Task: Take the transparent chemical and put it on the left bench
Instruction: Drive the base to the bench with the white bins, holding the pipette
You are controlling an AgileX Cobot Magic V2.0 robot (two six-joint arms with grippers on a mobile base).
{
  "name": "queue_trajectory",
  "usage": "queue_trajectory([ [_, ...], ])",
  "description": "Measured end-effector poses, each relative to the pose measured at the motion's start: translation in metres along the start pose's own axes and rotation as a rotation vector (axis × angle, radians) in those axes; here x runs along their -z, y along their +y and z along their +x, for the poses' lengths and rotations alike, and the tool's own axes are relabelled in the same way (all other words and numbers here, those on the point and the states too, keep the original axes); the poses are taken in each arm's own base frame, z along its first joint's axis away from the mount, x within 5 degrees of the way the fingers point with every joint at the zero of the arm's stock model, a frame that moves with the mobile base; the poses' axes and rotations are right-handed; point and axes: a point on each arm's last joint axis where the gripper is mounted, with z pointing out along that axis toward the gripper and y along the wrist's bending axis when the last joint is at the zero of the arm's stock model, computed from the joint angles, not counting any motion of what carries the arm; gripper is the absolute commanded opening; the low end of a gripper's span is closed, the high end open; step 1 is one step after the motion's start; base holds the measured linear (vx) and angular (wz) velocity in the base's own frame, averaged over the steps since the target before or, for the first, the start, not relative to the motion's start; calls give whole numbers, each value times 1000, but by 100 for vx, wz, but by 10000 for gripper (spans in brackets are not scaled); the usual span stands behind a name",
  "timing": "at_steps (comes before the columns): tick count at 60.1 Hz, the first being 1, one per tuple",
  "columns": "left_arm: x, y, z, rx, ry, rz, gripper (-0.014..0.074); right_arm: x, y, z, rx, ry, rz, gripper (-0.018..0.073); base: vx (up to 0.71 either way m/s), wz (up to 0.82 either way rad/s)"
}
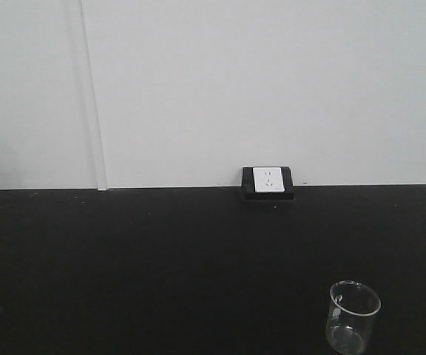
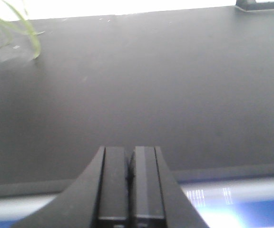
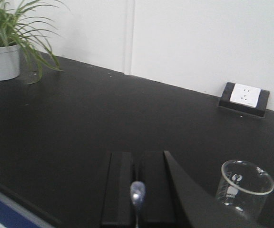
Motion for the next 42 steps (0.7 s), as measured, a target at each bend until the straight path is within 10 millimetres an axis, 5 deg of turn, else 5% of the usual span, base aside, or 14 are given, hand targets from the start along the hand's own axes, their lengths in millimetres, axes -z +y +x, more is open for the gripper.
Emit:
queue_trajectory([
  [42,0,0,0,0,0,0,-3,0,0,0,0,0,0,73,-35,8],
])
